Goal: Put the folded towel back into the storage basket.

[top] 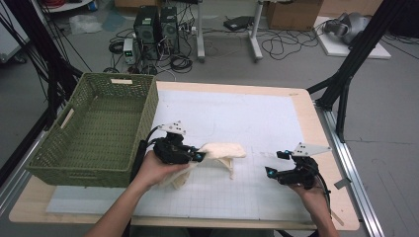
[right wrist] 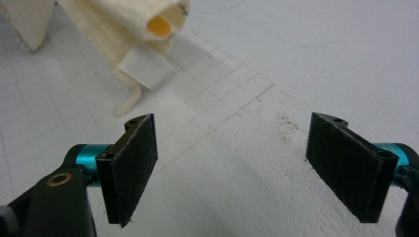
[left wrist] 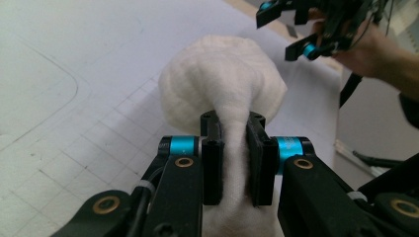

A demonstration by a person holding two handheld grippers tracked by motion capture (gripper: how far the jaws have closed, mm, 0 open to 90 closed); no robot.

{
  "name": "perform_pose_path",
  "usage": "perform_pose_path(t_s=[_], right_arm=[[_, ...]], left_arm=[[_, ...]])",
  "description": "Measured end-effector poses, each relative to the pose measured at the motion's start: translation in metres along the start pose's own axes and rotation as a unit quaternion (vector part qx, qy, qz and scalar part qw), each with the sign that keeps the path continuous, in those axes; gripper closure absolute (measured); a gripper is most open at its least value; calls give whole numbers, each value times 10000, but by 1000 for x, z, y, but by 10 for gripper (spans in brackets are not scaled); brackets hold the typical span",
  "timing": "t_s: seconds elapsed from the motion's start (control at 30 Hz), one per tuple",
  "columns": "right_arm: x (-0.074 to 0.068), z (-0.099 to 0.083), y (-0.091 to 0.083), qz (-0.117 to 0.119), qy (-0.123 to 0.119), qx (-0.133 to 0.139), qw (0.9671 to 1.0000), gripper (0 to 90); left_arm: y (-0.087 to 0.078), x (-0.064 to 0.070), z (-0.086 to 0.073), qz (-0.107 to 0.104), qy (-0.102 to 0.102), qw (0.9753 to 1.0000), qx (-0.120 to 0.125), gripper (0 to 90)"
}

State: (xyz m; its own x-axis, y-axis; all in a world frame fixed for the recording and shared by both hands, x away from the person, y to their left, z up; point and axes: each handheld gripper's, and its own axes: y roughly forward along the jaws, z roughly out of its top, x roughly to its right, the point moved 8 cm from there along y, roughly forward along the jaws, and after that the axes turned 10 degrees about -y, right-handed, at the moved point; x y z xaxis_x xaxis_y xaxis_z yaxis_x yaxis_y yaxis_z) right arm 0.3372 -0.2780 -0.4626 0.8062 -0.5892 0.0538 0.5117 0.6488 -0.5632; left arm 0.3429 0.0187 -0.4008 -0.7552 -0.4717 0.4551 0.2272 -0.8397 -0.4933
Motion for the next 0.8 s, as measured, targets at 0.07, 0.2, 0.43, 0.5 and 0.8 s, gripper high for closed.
perform_pose_path(t_s=[0.07, 0.2, 0.43, 0.5, 0.8], right_arm=[[0, 0, 0, -7, 2, -2, 10000, 192], [0, 0, 0, -15, 9, -3, 10000, 191], [1, 0, 1, -16, -6, -15, 10000, 190], [1, 0, 1, -19, -7, -15, 10000, 190], [1, 0, 2, -34, -26, -4, 10000, 190]], left_arm=[[-6, 1, 4, -12, -61, 9999, 92, 792], [-20, 1, 11, 57, -123, 9996, 229, 792], [-42, 0, 24, 65, -278, 9983, 504, 792], [-47, 1, 27, 59, -285, 9980, 569, 793], [-68, 1, 38, 39, -328, 9962, 805, 793]])
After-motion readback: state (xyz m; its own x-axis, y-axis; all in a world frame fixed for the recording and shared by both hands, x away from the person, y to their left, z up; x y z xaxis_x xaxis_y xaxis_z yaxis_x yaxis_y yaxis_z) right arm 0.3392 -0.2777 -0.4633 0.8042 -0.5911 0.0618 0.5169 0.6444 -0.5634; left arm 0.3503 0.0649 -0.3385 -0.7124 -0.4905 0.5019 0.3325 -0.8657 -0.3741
